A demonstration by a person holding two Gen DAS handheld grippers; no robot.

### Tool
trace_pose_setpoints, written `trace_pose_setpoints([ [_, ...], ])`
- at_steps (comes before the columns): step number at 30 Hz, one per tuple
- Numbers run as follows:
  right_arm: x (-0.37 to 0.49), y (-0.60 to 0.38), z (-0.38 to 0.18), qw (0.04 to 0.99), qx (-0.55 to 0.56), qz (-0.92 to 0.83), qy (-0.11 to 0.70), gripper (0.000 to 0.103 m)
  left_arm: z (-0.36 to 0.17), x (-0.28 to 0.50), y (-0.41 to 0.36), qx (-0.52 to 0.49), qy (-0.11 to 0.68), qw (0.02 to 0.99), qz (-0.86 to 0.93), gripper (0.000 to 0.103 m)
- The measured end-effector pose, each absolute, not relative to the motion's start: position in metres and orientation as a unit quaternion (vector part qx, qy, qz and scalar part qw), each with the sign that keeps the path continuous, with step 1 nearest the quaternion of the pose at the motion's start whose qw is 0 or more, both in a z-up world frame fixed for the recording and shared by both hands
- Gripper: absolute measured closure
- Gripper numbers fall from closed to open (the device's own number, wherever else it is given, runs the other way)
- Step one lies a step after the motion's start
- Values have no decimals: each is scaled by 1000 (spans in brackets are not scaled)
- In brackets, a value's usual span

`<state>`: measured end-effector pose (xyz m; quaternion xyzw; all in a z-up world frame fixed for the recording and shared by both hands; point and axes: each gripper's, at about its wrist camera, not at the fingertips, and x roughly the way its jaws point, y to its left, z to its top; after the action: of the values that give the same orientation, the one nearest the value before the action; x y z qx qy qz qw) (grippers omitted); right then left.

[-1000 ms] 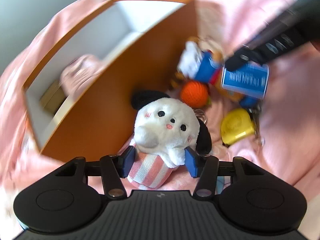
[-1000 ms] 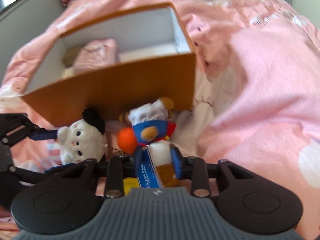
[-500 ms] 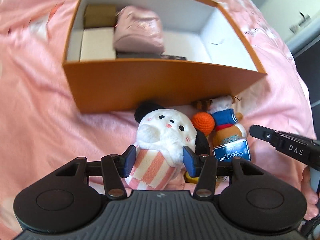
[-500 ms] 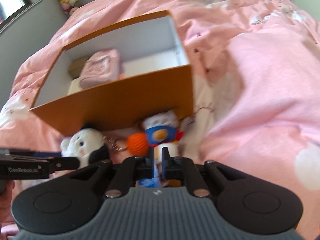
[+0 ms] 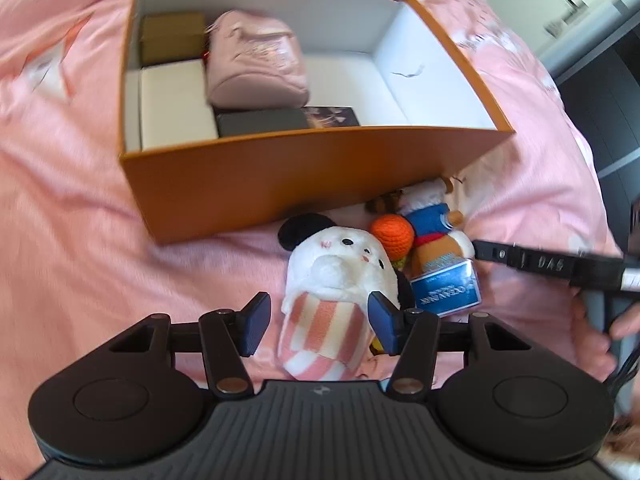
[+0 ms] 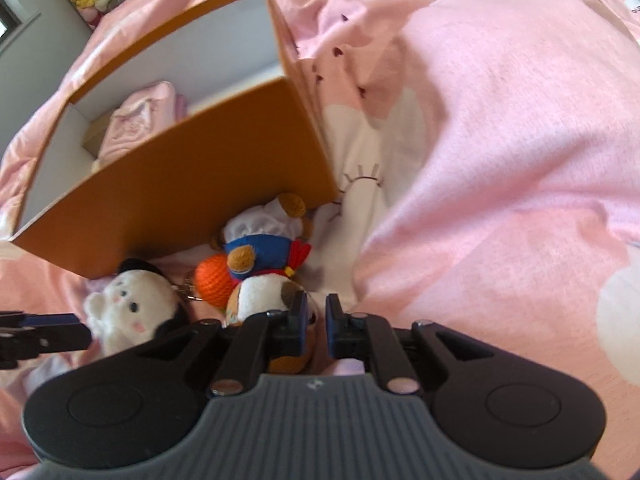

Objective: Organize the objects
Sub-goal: 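Grasp the white striped plush with the left gripper while the right gripper grasps the brown dog plush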

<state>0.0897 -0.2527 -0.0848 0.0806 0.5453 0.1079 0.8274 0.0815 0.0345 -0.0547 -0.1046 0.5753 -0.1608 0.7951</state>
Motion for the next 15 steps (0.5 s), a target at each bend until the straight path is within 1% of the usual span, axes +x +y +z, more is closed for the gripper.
trace_pose_setpoints([
  [2, 88, -254, -81, 821, 107, 127, 546, 91, -57, 82, 32, -82, 577, 794, -175, 40],
  [3, 88, -255, -81, 816, 126, 140, 547, 86, -60, 83, 29, -73, 579, 791, -181, 40],
  [4, 88, -256, -81, 808, 145, 152, 550, 76, -63, 83, 28, -70, 580, 790, -185, 40],
  [5, 88, -253, -81, 799, 163, 165, 556, 45, -65, 83, 28, -73, 582, 787, -190, 39],
  [6, 89, -250, -85, 786, 180, 181, 562, 35, -67, 85, 28, -79, 585, 784, -194, 38],
  [7, 88, -247, -89, 777, 191, 191, 569, 35, -69, 86, 29, -87, 587, 781, -194, 38],
  [10, 85, -235, -100, 782, 160, 169, 578, 35, -76, 91, 30, -105, 593, 773, -198, 38],
  [15, 93, -244, -106, 767, 200, 166, 586, 35, -88, 97, 25, -129, 601, 759, -213, 37],
])
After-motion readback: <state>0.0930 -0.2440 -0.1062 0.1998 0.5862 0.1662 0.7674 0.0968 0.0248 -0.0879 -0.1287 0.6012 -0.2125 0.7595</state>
